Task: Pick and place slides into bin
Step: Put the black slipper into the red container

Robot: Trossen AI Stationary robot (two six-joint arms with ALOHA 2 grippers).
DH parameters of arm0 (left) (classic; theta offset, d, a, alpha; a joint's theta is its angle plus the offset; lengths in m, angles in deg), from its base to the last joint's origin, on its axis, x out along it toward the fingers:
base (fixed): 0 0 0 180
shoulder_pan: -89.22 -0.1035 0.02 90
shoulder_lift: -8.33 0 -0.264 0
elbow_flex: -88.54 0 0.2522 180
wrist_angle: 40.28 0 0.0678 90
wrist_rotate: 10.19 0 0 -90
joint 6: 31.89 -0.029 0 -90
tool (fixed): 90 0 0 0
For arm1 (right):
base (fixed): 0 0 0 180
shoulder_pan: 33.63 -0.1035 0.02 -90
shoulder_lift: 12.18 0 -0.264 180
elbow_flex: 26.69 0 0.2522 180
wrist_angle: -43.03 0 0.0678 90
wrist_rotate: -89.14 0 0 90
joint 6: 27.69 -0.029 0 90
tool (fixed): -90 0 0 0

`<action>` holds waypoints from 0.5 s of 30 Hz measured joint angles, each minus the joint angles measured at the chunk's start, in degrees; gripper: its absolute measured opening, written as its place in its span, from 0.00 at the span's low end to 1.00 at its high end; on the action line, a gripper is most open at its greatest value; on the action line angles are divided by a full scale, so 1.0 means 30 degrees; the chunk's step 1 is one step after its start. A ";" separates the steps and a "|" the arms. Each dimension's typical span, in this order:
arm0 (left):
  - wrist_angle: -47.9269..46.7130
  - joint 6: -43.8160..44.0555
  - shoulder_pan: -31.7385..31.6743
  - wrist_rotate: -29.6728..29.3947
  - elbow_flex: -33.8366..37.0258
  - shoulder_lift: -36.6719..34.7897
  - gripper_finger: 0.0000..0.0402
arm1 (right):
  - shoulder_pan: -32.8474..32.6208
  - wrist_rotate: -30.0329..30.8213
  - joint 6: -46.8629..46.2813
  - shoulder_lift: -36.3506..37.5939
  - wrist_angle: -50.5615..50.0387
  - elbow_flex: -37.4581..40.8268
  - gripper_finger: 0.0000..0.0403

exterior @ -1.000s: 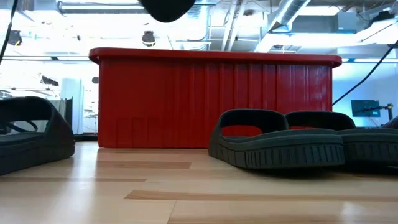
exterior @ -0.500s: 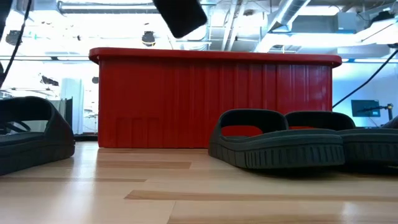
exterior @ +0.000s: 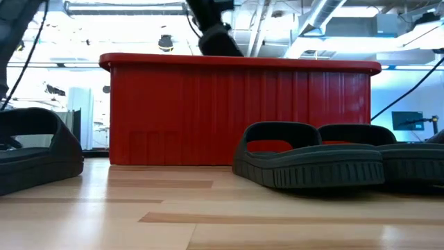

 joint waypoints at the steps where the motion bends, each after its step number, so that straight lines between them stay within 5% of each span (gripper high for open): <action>1: 0.0154 0.0024 -0.0219 0.0292 0.0000 0.0436 0.00 | 0.0133 0.0000 0.0012 -0.0001 -0.0057 0.0000 0.59; 15: 0.3187 0.1367 -0.0435 0.0399 0.0022 0.6156 0.00 | 0.1261 -0.0018 0.0795 0.0674 -0.1066 0.0000 0.59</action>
